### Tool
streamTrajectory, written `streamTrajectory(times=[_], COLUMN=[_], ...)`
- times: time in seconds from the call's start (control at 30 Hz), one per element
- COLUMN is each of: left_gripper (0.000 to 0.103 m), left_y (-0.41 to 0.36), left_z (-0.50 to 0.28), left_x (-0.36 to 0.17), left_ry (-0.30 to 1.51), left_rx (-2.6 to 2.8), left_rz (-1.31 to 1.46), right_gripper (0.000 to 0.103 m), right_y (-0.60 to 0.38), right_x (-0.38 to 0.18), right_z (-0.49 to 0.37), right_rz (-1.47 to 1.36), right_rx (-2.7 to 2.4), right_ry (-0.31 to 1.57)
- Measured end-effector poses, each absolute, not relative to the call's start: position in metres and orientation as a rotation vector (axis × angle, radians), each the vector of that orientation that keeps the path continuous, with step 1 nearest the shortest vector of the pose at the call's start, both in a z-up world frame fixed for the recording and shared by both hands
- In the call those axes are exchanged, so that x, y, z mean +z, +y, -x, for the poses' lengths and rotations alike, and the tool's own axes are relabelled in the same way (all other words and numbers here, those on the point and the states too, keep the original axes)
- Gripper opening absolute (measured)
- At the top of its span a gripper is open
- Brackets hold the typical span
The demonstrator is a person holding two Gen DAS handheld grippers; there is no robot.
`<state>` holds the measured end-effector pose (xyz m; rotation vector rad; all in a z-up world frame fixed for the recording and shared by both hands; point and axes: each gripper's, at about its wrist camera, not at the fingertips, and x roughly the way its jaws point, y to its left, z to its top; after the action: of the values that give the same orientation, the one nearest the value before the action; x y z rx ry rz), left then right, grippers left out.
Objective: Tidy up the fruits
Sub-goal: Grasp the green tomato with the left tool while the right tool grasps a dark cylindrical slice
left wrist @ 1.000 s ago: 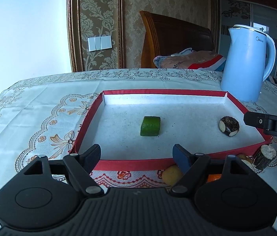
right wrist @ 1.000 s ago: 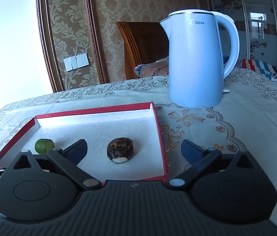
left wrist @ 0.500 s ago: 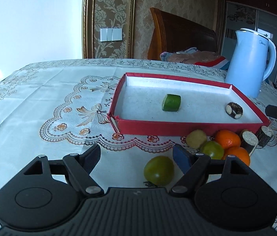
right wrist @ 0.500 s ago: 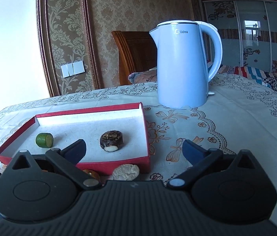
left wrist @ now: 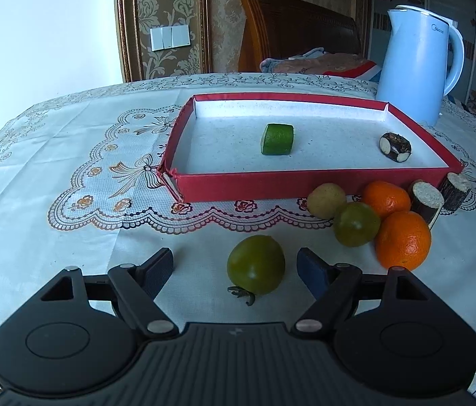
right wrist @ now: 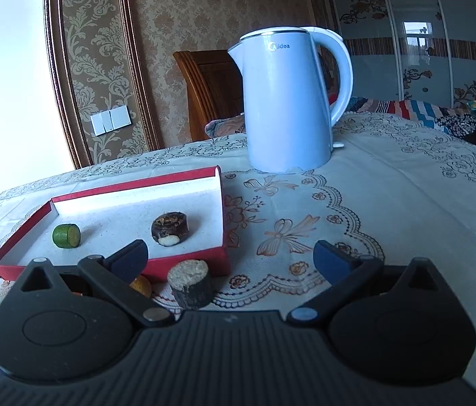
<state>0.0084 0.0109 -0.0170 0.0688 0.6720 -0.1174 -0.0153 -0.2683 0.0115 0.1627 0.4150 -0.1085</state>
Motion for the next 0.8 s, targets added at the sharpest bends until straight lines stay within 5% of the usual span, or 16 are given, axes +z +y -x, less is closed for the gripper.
streamTrajectory(times=[0.27, 0.6, 0.8], left_gripper=[0.080, 0.062, 0.062], left_y=[0.012, 0.013, 0.013], left_z=[-0.010, -0.009, -0.008], left_x=[-0.017, -0.016, -0.015], left_ry=[0.673, 0.664, 0.664], left_rx=[-0.120, -0.108, -0.110], left_rz=[-0.058, -0.051, -0.050], right_gripper=[0.103, 0.103, 0.097], right_y=[-0.293, -0.272, -0.253], right_x=[0.000, 0.000, 0.002], right_z=[0.046, 0.037, 0.017], right_rz=[-0.226, -0.109, -0.023], right_rx=[-0.115, -0.069, -0.048], right_ry=[0.451, 0.499, 0.512])
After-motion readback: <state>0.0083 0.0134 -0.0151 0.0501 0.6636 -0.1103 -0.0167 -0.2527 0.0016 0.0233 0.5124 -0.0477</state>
